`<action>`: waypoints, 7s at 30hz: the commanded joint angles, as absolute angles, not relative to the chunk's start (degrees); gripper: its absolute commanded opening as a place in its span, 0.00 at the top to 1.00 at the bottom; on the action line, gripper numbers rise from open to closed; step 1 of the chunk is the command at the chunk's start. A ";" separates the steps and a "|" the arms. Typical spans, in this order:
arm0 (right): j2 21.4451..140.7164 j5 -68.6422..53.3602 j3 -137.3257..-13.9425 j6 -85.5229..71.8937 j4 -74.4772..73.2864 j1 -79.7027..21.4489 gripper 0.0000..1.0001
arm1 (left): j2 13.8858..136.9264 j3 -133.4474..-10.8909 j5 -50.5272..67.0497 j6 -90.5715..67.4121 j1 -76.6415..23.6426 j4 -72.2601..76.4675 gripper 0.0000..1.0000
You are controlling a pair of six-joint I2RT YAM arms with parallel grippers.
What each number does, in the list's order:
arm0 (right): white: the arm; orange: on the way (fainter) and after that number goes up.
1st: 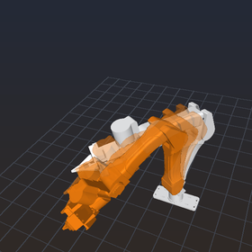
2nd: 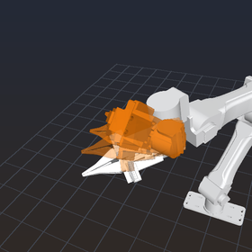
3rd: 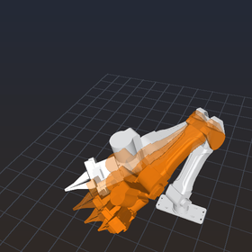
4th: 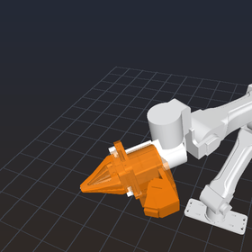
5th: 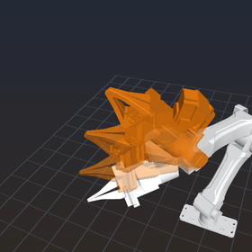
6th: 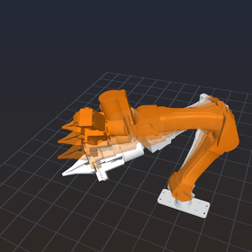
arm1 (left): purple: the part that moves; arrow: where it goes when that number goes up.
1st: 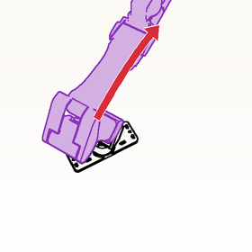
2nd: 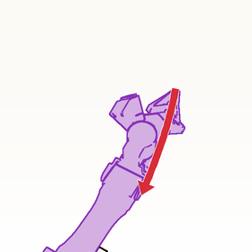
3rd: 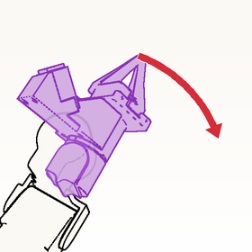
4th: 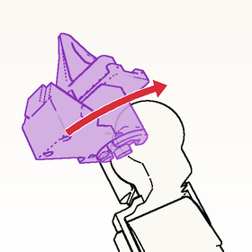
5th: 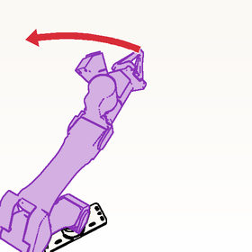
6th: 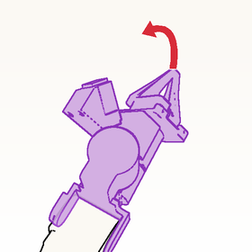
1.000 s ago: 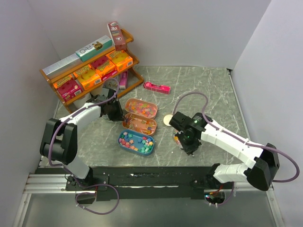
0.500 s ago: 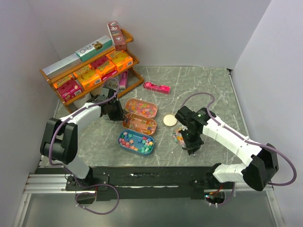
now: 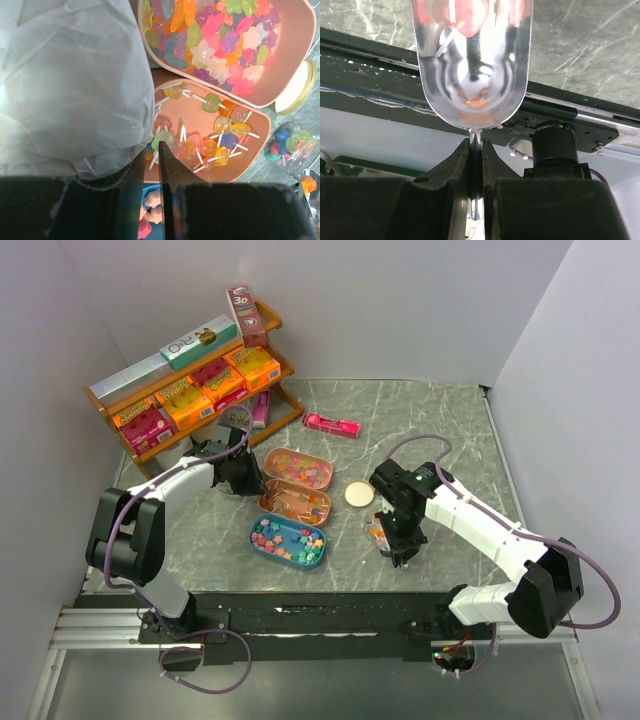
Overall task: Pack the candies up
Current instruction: Place the fake candies in the packing bottle, then scoop the fake candies from the storage box.
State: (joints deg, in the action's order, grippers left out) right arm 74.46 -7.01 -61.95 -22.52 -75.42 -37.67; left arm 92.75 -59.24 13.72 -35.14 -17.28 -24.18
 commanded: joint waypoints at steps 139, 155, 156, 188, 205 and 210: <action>88.77 -25.40 -98.70 20.38 -47.28 -25.31 1.00 | 105.92 -87.89 18.55 -31.46 -27.43 -19.86 0.44; 102.11 -21.36 -103.00 22.06 -51.05 -30.14 1.00 | 95.19 -82.45 11.70 -32.35 -19.60 -19.69 0.14; 103.26 -20.92 -103.96 22.15 -52.02 -30.58 1.00 | 94.75 -82.18 11.08 -32.17 -19.43 -19.95 0.10; 118.12 -6.68 -108.72 25.31 -54.41 -37.53 1.00 | 87.19 -76.20 1.14 -25.49 -19.16 -24.96 0.04; 123.40 -4.83 -109.16 22.41 -46.32 -38.06 1.00 | 85.52 -75.94 1.67 -26.54 -15.82 -26.19 0.02; 122.78 -5.36 -106.61 22.50 -42.37 -38.06 1.00 | 84.90 -75.15 2.37 -27.16 -15.12 -25.75 0.02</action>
State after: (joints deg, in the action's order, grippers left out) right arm 122.78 -5.80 -107.53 23.16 -46.70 -37.87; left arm 87.31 -75.55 1.72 -26.65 -15.73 -26.46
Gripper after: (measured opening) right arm 0.174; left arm 0.984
